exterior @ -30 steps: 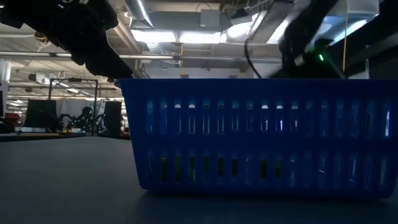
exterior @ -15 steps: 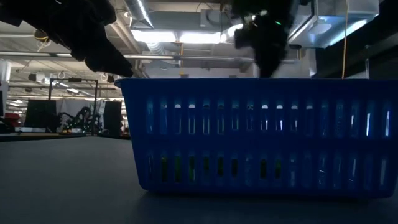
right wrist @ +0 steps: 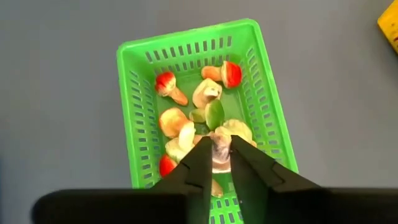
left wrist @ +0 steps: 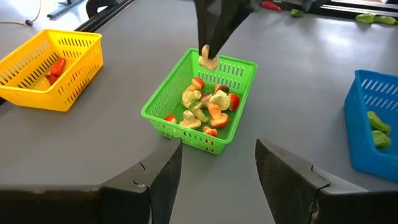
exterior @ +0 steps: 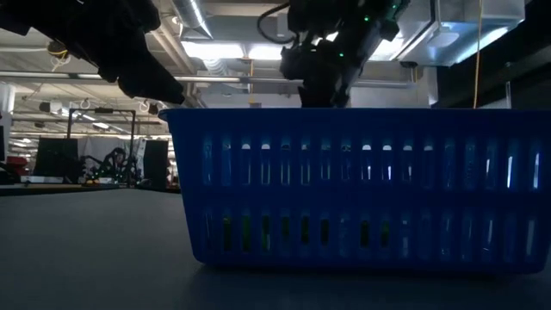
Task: Sort produce into baskets
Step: Put the brown mushroom into the green bin, then put the green chili pepper into the blue bin
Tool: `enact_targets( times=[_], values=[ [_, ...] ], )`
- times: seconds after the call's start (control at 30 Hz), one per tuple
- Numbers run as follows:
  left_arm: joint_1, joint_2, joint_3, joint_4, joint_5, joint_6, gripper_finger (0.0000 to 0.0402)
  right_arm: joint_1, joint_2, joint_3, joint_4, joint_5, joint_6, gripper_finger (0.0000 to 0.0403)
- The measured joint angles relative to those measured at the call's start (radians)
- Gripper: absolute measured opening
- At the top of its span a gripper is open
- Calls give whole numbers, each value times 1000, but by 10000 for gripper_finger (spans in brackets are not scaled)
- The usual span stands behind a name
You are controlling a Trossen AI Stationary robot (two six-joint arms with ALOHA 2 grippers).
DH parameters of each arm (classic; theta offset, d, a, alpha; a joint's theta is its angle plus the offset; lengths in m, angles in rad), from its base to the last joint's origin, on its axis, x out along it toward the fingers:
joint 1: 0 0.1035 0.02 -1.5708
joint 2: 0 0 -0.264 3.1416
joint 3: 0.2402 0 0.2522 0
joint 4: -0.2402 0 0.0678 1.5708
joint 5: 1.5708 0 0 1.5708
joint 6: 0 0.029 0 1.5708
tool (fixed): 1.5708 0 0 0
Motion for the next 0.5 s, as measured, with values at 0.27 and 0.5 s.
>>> enact_targets(
  times=[0.27,0.5],
  values=[
    [0,0,0,0,0,17,200,2,9,22,-35,-2,19,159],
    [0,0,0,-3,0,13,200,2,-13,200,-289,5,-52,219]
  ],
)
